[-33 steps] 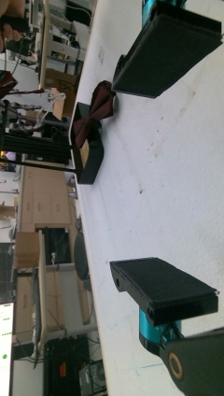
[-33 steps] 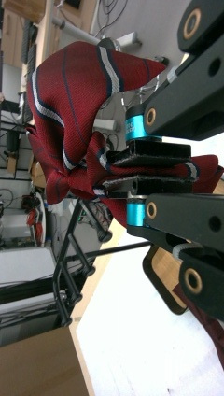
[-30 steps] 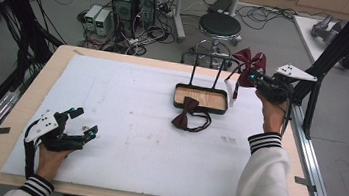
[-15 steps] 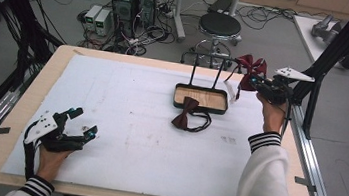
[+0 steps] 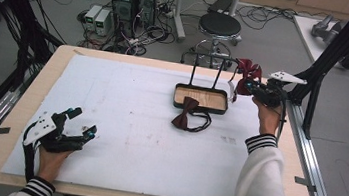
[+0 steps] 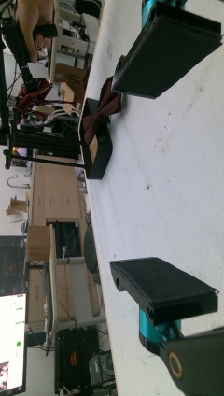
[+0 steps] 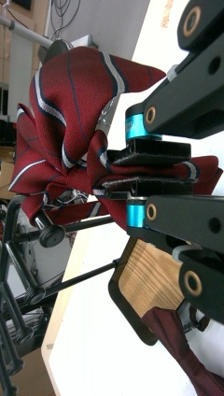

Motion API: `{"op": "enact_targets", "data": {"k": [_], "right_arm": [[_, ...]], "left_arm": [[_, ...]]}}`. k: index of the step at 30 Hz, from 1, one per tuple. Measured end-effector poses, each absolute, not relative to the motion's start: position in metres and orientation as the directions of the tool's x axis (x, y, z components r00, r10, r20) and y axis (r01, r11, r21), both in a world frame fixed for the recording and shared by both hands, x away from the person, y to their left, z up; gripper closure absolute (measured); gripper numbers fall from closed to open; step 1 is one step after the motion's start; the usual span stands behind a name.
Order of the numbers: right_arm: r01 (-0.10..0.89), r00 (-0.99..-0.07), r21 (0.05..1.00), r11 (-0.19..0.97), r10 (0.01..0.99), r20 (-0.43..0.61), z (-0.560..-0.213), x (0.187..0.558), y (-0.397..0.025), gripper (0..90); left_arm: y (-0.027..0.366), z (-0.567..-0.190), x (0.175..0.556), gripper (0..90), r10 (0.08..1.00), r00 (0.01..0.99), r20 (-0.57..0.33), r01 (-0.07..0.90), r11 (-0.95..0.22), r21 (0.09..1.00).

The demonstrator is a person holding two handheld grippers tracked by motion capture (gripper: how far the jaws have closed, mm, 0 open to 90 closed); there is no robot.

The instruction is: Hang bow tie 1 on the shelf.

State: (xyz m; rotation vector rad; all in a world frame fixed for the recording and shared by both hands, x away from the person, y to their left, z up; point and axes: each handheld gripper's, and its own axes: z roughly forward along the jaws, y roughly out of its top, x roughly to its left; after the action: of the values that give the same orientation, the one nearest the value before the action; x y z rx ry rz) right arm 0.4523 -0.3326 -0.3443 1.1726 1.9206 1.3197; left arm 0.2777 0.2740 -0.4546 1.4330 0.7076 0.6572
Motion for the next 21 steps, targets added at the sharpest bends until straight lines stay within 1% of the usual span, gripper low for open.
{"op": "enact_targets", "data": {"k": [5,8,15,17,18,20,21], "right_arm": [[0.377,-0.481,0.911,0.167,0.876,0.039,-0.35,0.453,-0.331,84.0],[0.398,-0.474,0.903,0.164,0.879,0.05,-0.356,0.452,-0.332,83.5],[0.402,-0.469,0.901,0.164,0.882,0.049,-0.361,0.448,-0.335,83.0],[0.403,-0.472,0.901,0.161,0.88,0.054,-0.361,0.448,-0.335,81.1],[0.399,-0.473,0.901,0.168,0.88,0.045,-0.361,0.448,-0.334,79.6],[0.4,-0.47,0.902,0.162,0.881,0.05,-0.362,0.449,-0.333,68.8],[0.401,-0.467,0.904,0.147,0.882,0.063,-0.362,0.449,-0.332,52.8]], "left_arm": [[0.274,-0.455,0.277,13.1,0.767,0.64,-0.04,0.015,0.039,0.999],[0.274,-0.455,0.277,13.1,0.766,0.642,-0.039,0.014,0.039,0.999],[0.275,-0.455,0.277,13.1,0.764,0.644,-0.04,0.014,0.04,0.999],[0.274,-0.455,0.277,13.1,0.764,0.644,-0.038,0.013,0.039,0.999],[0.275,-0.455,0.277,13.1,0.764,0.644,-0.039,0.014,0.039,0.999],[0.275,-0.455,0.277,13.1,0.764,0.644,-0.038,0.012,0.039,0.999],[0.275,-0.455,0.277,13.1,0.764,0.644,-0.038,0.01,0.04,0.999]]}}
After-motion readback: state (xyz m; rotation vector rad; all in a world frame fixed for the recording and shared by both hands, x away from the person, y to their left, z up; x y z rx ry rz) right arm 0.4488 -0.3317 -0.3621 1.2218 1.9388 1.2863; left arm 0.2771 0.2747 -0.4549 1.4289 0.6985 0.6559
